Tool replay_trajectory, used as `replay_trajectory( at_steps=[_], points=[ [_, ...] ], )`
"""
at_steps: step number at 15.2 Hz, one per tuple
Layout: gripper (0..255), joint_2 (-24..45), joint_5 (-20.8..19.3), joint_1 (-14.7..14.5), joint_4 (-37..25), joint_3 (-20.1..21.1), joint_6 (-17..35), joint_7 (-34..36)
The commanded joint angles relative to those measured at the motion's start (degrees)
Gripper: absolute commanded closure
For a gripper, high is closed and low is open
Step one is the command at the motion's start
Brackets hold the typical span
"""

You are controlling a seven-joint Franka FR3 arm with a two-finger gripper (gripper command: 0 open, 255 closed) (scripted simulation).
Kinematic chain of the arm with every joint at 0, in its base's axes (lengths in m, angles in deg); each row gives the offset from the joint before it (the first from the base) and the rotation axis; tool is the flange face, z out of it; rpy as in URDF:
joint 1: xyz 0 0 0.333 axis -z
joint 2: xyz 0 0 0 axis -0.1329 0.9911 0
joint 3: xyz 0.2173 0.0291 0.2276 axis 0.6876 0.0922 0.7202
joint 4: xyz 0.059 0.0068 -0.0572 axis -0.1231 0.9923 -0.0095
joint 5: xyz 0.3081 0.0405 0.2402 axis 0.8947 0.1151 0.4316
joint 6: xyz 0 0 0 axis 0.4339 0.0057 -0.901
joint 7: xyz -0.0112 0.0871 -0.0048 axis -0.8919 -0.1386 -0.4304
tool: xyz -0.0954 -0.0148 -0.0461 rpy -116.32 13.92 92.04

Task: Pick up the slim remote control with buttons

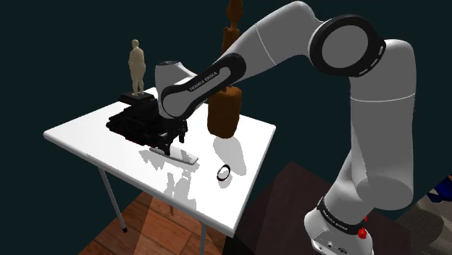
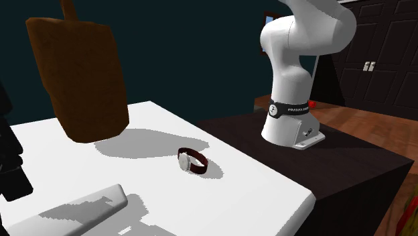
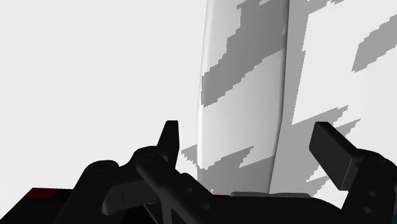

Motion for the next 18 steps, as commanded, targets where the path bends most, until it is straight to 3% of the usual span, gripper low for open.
replay_trajectory(
  at_steps=[1, 6, 7, 18],
  points=[
    [0, 1.1, -0.3, -0.1, -0.1, -0.1, 1.1, 0.1],
    [0, 2.9, -0.7, -0.3, 0.3, -0.4, 3.1, 0.4],
    [255, 2.7, -0.7, -0.3, 0.3, -0.4, 3.0, 0.4],
    [255, 1.9, -0.5, -0.2, 0.1, -0.2, 2.0, 0.2]
  ],
)
